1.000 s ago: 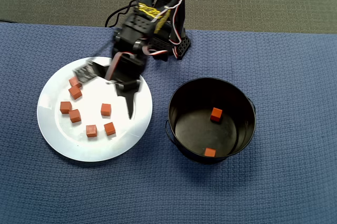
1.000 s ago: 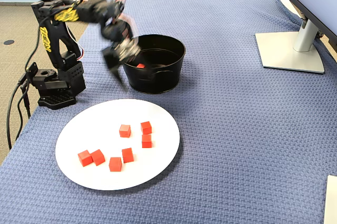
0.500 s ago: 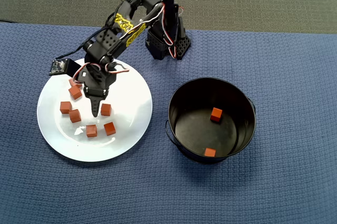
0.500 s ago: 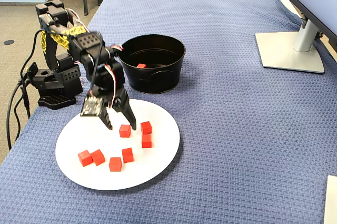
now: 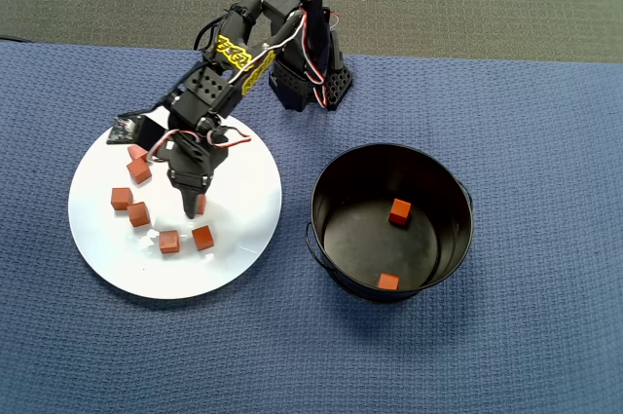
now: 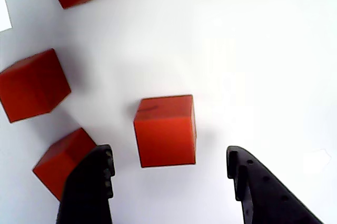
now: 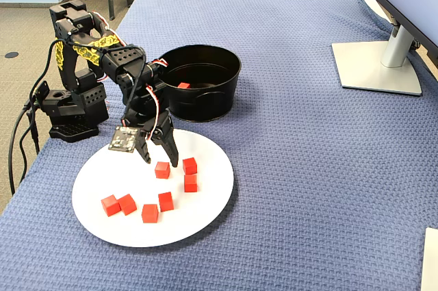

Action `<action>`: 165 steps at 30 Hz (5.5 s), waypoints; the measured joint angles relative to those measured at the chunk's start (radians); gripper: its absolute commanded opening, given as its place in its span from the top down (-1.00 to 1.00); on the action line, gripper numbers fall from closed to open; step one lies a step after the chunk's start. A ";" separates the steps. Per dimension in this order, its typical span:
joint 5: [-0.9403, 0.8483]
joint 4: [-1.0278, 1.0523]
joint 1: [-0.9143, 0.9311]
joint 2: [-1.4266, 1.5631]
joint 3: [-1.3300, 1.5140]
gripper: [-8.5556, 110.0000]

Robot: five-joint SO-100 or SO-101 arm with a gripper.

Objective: Pick up the red cubes from the white plate and place them in the black recipient

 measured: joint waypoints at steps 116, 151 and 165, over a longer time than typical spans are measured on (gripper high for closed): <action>-0.609 -0.213 -0.106 -0.135 -0.083 0.34; -0.242 -0.109 -0.112 0.121 -0.109 0.86; 0.253 0.161 -0.577 0.462 -0.235 0.86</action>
